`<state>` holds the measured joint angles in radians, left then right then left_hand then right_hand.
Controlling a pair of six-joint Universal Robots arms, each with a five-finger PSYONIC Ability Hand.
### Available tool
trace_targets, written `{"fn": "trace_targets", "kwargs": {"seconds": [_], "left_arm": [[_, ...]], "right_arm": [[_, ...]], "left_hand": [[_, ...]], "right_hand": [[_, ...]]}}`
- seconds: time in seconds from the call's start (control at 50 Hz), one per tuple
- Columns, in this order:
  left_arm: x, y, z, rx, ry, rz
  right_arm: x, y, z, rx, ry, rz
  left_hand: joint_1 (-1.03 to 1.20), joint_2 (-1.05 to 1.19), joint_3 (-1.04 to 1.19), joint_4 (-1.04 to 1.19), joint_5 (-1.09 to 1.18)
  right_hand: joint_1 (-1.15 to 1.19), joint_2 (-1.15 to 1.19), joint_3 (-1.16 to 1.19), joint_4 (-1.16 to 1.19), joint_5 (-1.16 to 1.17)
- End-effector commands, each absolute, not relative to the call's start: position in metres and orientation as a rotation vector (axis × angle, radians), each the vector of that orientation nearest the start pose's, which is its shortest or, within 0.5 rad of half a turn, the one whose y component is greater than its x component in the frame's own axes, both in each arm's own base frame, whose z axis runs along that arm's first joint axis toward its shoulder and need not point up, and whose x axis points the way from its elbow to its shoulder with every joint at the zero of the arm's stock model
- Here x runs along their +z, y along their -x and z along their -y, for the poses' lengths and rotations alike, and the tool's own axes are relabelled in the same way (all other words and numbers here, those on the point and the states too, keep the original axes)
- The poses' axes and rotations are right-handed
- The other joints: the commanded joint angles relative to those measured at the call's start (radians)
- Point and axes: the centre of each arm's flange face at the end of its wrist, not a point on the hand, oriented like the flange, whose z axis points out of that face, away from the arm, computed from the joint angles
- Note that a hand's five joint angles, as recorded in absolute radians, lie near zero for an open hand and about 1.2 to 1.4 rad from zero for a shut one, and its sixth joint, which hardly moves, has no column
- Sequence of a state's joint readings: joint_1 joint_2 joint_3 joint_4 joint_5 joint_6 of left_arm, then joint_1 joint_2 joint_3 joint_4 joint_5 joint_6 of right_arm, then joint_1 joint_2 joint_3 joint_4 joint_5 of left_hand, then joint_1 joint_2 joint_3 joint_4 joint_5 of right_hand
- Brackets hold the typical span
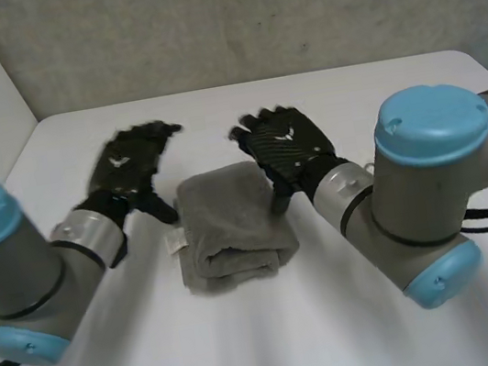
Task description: Fold the laundry
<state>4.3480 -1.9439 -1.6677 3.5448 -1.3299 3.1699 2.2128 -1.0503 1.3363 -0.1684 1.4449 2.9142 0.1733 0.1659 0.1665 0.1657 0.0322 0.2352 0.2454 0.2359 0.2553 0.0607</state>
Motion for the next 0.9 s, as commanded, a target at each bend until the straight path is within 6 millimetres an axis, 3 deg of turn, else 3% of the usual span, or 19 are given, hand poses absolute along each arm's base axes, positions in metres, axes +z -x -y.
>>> {"fn": "trace_targets", "kwargs": {"seconds": [0.02, 0.14, 0.24, 0.28, 0.3, 0.32, 0.34, 0.36, 0.38, 0.4, 0.42, 0.44, 0.46, 0.48, 0.5, 0.54, 0.56, 0.7, 0.9], "left_arm": [[0.136, 0.297, 0.274, -2.056, -0.872, -2.784], [0.113, 0.295, 0.278, -1.911, -0.832, -2.836], [0.129, 0.295, 0.281, -1.937, -0.811, -2.817], [0.169, 0.294, 0.282, -2.086, -0.791, -2.732], [0.169, 0.294, 0.282, -2.087, -0.791, -2.731], [0.19, 0.292, 0.283, -2.166, -0.772, -2.678], [0.216, 0.289, 0.283, -2.262, -0.751, -2.607], [0.216, 0.289, 0.283, -2.263, -0.751, -2.606], [0.243, 0.287, 0.281, -2.363, -0.734, -2.534], [0.243, 0.287, 0.281, -2.364, -0.734, -2.533], [0.269, 0.284, 0.276, -2.457, -0.72, -2.459], [0.295, 0.281, 0.271, -2.539, -0.698, -2.387], [0.295, 0.281, 0.271, -2.539, -0.698, -2.386], [0.319, 0.275, 0.267, -2.603, -0.666, -2.316], [0.341, 0.267, 0.264, -2.645, -0.61, -2.256], [0.359, 0.256, 0.263, -2.655, -0.528, -2.21], [0.374, 0.244, 0.262, -2.64, -0.44, -2.182], [0.389, 0.222, 0.256, -2.495, -0.33, -2.247], [0.39, 0.223, 0.253, -2.459, -0.344, -2.284]], "right_arm": [[0.164, -0.356, 0.253, -1.527, 0.892, -2.056], [0.135, -0.354, 0.261, -1.378, 0.89, -2.156], [0.154, -0.352, 0.265, -1.407, 0.879, -2.143], [0.174, -0.351, 0.267, -1.461, 0.865, -2.107], [0.195, -0.347, 0.268, -1.521, 0.847, -2.07], [0.219, -0.343, 0.268, -1.588, 0.825, -2.029], [0.219, -0.343, 0.268, -1.589, 0.825, -2.029], [0.241, -0.339, 0.266, -1.647, 0.808, -1.986], [0.264, -0.334, 0.265, -1.707, 0.781, -1.942], [0.264, -0.334, 0.265, -1.708, 0.781, -1.941], [0.288, -0.326, 0.263, -1.776, 0.744, -1.901], [0.288, -0.326, 0.263, -1.776, 0.744, -1.9], [0.312, -0.317, 0.26, -1.858, 0.698, -1.865], [0.334, -0.307, 0.257, -1.943, 0.644, -1.842], [0.334, -0.306, 0.257, -1.943, 0.643, -1.842], [0.369, -0.284, 0.254, -2.105, 0.507, -1.82], [0.369, -0.284, 0.254, -2.106, 0.506, -1.82], [0.392, -0.25, 0.256, -2.186, 0.399, -1.936], [0.384, -0.251, 0.262, -2.137, 0.427, -2.023]], "left_hand": [[0.011, 0.018, 0.018, 0.018, -0.023], [0.005, 0.012, 0.012, 0.013, -0.028], [0.005, 0.012, 0.012, 0.013, -0.028], [0.001, 0.009, 0.008, 0.009, -0.032], [0.001, 0.009, 0.008, 0.009, -0.032], [0.001, 0.009, 0.008, 0.009, -0.032], [0.001, 0.009, 0.008, 0.009, -0.032], [0.001, 0.009, 0.008, 0.009, -0.032], [0.001, 0.009, 0.008, 0.009, -0.032], [0.001, 0.009, 0.008, 0.009, -0.032], [0.001, 0.009, 0.008, 0.009, -0.032], [0.001, 0.009, 0.008, 0.009, -0.032], [0.001, 0.009, 0.008, 0.009, -0.032], [0.001, 0.009, 0.008, 0.009, -0.032], [0.001, 0.009, 0.008, 0.009, -0.032], [0.001, 0.009, 0.008, 0.009, -0.032], [0.001, 0.009, 0.008, 0.009, -0.032], [0.001, 0.009, 0.008, 0.009, -0.032], [0.002, 0.009, 0.009, 0.01, -0.031]], "right_hand": [[-0.061, -0.071, -0.061, -0.081, -0.061], [-0.061, -0.071, -0.061, -0.081, -0.061], [-0.061, -0.071, -0.061, -0.081, -0.061], [-0.061, -0.071, -0.061, -0.081, -0.061], [-0.061, -0.071, -0.061, -0.081, -0.061], [-0.061, -0.071, -0.061, -0.081, -0.061], [-0.061, -0.071, -0.061, -0.081, -0.061], [-0.061, -0.071, -0.061, -0.081, -0.061], [-0.061, -0.071, -0.061, -0.081, -0.061], [-0.061, -0.071, -0.061, -0.081, -0.061], [-0.061, -0.071, -0.061, -0.081, -0.061], [-0.061, -0.071, -0.061, -0.081, -0.061], [-0.061, -0.071, -0.061, -0.081, -0.061], [-0.061, -0.071, -0.061, -0.081, -0.061], [-0.061, -0.071, -0.061, -0.081, -0.061], [-0.061, -0.071, -0.061, -0.081, -0.061], [-0.061, -0.071, -0.061, -0.081, -0.061], [-0.061, -0.071, -0.061, -0.081, -0.061], [-0.061, -0.071, -0.061, -0.081, -0.061]]}}
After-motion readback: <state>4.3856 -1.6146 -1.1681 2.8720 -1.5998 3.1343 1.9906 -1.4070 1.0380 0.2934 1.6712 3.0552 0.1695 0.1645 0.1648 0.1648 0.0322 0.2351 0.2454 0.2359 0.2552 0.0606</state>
